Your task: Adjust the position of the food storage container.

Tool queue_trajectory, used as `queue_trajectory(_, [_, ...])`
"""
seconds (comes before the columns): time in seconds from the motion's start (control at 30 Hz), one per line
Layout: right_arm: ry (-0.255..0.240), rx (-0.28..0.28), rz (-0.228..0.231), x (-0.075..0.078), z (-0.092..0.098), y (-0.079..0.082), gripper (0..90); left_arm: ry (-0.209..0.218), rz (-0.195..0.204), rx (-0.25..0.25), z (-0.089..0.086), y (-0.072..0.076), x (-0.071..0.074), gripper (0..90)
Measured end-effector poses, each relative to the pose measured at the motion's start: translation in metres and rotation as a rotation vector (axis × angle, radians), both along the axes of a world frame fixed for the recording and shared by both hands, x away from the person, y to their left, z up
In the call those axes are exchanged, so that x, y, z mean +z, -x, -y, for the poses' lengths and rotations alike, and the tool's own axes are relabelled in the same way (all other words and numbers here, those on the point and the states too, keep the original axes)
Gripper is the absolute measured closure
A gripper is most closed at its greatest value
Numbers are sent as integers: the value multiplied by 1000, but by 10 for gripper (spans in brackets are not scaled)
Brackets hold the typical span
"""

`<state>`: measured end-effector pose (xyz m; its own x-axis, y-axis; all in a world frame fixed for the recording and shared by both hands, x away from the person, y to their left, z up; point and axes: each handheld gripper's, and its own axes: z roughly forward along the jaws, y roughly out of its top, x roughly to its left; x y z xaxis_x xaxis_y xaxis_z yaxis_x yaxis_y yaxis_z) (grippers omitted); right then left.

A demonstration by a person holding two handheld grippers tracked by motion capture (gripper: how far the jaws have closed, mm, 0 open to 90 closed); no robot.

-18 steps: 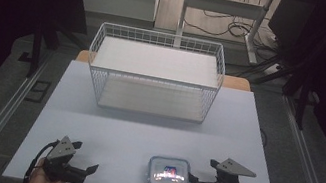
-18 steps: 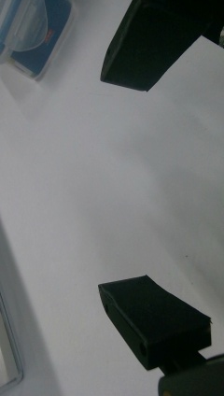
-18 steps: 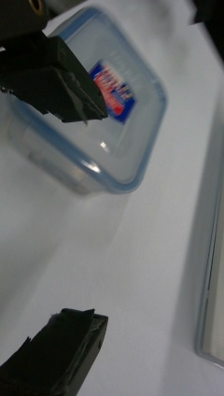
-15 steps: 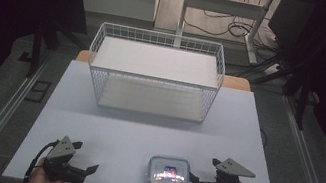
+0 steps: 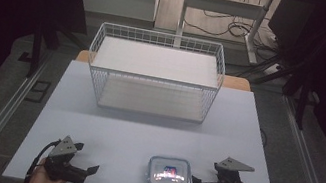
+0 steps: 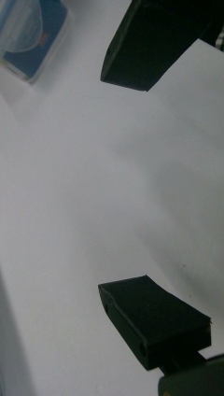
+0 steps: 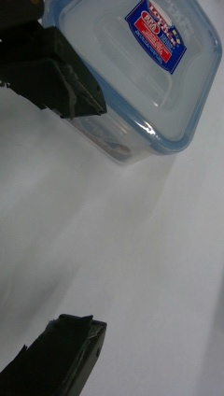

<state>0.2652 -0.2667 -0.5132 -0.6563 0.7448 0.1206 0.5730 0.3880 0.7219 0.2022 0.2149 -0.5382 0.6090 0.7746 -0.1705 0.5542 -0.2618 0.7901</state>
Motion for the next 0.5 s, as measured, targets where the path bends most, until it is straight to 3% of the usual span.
queue_trajectory(0.13, [21,22,-14,1,-2,1,5,25,-15,-3,1,-1,0,26])
queue_trajectory(0.23, [30,14,-11,4,-4,3,106,30,-21,-7,6,-3,2,26])
queue_trajectory(0.27, [19,10,-30,8,-6,5,291,40,-24,-8,8,-4,2,26])
queue_trajectory(0.3, [8,17,-50,10,-6,6,404,57,-30,-20,12,-5,3,37])
queue_trajectory(0.33, [-2,34,-65,12,-7,7,495,57,-30,-20,12,-5,3,55])
queue_trajectory(0.37, [-2,34,-65,12,-7,7,495,49,-28,-24,15,-5,4,55])
queue_trajectory(0.47, [-5,80,-105,15,-12,11,745,30,-17,-55,26,-4,8,161])
queue_trajectory(0.5, [25,110,-112,15,-17,13,862,54,-21,-102,33,-3,11,285])
